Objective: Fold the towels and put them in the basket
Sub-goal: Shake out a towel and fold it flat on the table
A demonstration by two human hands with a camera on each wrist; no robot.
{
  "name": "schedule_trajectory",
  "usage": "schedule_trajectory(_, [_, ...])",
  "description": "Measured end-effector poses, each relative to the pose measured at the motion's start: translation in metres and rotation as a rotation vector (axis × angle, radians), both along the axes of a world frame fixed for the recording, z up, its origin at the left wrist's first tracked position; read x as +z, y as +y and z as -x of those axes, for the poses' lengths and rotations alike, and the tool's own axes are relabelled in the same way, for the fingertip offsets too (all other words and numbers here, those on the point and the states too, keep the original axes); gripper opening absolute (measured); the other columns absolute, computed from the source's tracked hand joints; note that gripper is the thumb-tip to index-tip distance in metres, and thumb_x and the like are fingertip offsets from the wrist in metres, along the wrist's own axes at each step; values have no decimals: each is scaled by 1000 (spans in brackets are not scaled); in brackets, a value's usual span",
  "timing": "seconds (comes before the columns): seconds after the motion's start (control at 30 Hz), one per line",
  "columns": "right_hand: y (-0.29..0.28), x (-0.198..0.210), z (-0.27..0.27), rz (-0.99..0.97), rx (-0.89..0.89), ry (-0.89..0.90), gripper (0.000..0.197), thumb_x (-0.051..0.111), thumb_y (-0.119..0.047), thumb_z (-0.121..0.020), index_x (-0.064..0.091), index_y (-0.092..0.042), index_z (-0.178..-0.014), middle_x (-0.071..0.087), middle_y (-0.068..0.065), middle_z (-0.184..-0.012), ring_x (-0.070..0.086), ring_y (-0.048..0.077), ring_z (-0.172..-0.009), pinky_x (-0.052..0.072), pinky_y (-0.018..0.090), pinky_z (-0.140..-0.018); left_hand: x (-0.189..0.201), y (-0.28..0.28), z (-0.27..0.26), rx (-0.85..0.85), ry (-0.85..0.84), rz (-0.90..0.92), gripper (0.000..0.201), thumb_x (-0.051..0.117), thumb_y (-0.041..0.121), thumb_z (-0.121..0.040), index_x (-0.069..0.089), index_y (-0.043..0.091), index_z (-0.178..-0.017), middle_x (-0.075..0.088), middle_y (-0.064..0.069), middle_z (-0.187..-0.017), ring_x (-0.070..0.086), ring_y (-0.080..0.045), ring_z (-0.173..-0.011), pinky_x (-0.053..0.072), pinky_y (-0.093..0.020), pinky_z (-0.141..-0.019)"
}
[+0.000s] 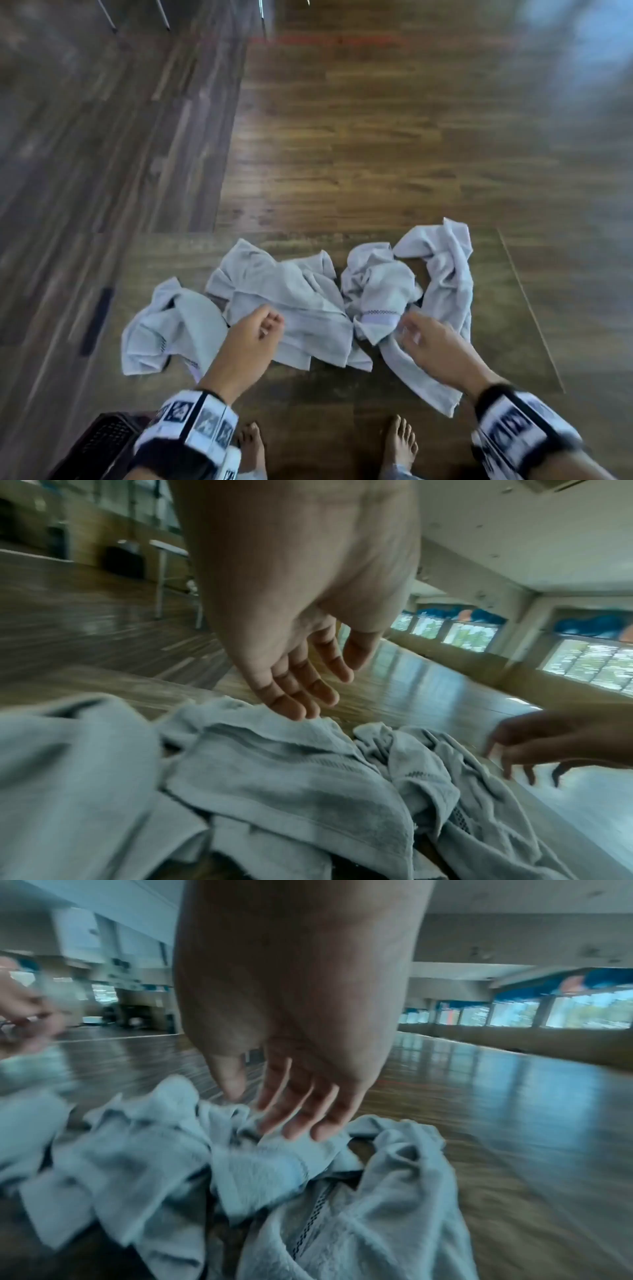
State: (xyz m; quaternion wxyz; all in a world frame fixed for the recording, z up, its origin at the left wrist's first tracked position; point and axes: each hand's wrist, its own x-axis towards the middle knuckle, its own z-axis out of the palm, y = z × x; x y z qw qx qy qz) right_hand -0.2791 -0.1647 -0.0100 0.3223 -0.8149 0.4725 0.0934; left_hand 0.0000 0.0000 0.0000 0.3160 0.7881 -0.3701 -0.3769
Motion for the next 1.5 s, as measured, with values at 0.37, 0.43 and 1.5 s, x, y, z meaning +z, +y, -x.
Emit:
schedule_trajectory(0.37, [-37,-83,-36,532,-47,-470,4,49,-24,-94,51,-25,-91,61,-5,-78,59,14,-72,51,36,-60,-87,-90,36,-234,12,238,8,56,23,-97,58,23,-105,67,-13,-92,63,-17,-65,47,-21,-51])
schedule_trajectory(0.43, [-33,-67,-39,496,-141,-673,3,50,-22,-91,51,-24,-89,64,-1,-73,61,9,-65,48,25,-55,-79,-89,42,-251,40,297,19,60,24,-96,54,23,-115,67,-20,-98,61,-18,-62,46,-22,-47])
schedule_trajectory(1.5, [76,74,-40,118,62,-995,29,51,4,-95,71,-17,-102,72,-3,-92,66,7,-87,54,20,-74,52,-7,94,-149,-137,578,26,74,13,-88,62,-10,-93,68,-24,-77,67,-36,-61,56,-43,-59])
